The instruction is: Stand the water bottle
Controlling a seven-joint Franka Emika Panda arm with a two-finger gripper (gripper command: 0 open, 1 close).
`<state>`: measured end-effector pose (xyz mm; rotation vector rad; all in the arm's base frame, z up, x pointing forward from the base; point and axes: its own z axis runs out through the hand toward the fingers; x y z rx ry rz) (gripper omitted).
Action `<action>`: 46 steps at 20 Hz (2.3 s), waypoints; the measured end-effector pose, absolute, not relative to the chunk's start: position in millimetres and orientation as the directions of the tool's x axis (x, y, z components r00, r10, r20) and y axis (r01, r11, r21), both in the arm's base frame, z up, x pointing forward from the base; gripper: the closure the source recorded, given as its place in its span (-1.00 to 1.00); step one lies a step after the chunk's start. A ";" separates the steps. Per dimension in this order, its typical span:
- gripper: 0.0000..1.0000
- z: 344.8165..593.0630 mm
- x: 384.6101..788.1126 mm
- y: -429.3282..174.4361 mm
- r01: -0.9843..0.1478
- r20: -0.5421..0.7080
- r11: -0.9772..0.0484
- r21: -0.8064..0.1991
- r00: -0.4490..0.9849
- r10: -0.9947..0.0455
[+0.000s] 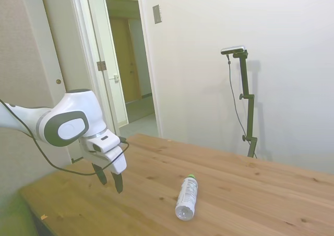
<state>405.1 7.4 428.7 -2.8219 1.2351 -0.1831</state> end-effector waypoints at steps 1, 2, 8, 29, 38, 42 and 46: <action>-1.00 428.7 405.3 7.4 -0.728 0.086 -0.678 -0.098 0.673 -0.735; -1.00 428.2 405.5 7.3 -0.728 0.086 -0.678 -0.097 0.673 -0.735; -1.00 463.5 431.1 -17.6 -0.744 0.142 -0.652 -0.148 0.637 -0.758; -1.00 434.8 580.2 -111.5 -0.708 0.272 -0.690 -0.151 0.642 -0.717; -1.00 382.1 624.3 -141.6 -0.665 0.212 -0.738 -0.114 0.709 -0.673; 1.00 367.8 625.4 -148.5 -0.672 0.199 -0.734 -0.098 0.709 -0.676; 1.00 364.9 629.3 -150.1 -0.672 0.205 -0.734 -0.099 0.708 -0.676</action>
